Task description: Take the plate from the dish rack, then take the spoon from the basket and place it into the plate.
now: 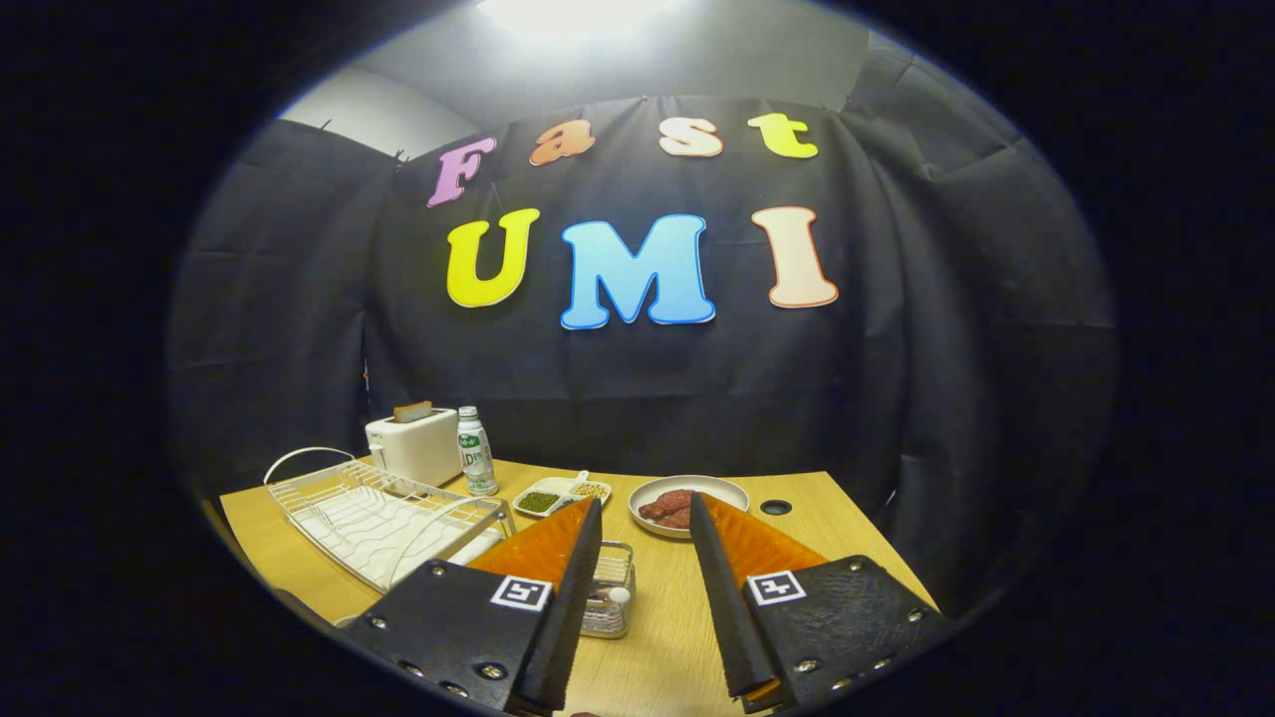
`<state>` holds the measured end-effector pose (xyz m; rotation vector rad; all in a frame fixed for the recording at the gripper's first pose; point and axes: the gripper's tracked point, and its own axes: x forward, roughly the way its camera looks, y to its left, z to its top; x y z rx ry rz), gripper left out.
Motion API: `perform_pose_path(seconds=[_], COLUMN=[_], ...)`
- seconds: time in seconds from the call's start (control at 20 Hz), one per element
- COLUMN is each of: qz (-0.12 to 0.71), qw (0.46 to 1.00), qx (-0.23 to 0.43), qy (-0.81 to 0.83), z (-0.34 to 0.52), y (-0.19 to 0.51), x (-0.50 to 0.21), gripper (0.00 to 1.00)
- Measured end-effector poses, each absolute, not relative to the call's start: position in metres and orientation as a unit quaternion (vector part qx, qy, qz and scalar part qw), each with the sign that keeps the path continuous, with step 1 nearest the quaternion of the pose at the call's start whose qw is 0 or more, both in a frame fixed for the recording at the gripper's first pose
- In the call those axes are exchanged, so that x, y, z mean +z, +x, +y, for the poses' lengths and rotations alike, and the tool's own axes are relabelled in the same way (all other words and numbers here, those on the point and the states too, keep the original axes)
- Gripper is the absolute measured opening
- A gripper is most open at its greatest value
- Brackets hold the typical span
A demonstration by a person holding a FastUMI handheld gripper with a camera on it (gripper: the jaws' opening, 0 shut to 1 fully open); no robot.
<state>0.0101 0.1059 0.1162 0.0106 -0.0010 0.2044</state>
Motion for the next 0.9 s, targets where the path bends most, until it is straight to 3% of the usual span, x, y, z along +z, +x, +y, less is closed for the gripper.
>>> perform_pose_path(seconds=[0.7,0.8,0.85,0.9], qz=[-0.011,0.009,0.011,0.012], qw=[0.992,0.993,0.992,0.991], qx=[0.125,0.119,0.125,0.128], qy=[0.027,0.024,0.026,0.035], z=[0.139,0.138,0.140,0.141], y=[0.069,0.075,0.076,0.074], x=[0.061,0.049,0.047,0.051], gripper=[0.57,0.49,0.23,0.25])
